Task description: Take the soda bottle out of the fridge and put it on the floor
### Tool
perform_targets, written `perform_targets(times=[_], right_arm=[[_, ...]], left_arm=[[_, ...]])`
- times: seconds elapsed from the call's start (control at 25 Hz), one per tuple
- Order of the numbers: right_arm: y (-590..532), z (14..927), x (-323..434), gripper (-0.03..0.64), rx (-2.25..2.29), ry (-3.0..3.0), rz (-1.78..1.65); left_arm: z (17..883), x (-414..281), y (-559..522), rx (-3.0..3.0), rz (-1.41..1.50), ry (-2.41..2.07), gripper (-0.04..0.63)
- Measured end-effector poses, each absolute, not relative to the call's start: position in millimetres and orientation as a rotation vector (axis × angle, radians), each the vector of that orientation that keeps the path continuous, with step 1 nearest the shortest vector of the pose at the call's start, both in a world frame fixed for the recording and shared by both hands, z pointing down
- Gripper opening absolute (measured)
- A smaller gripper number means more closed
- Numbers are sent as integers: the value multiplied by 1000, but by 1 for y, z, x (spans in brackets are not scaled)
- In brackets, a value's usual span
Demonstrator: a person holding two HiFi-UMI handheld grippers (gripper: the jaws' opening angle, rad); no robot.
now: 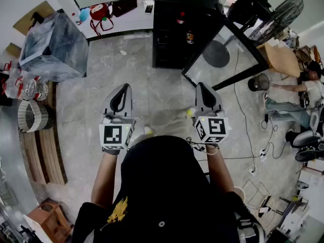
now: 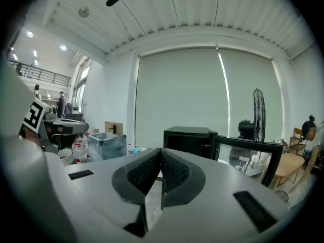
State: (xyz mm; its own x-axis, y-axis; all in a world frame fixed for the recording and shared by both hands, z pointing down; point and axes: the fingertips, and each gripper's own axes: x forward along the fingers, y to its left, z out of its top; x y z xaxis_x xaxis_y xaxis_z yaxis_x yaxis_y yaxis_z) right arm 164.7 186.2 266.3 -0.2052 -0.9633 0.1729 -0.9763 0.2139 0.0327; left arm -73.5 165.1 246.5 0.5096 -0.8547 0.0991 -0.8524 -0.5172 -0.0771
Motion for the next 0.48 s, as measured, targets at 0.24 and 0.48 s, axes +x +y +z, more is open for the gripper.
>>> perform_targets(times=[0.24,0.48], right_arm=[[183,265,170,-3,1863,-2322,116],[182,265,167,-3,1875,-2373,152]], left_arm=[[249,-67,165,-2718,-190,1522,18],[251,-66,165,-2733,-194,1510,18]])
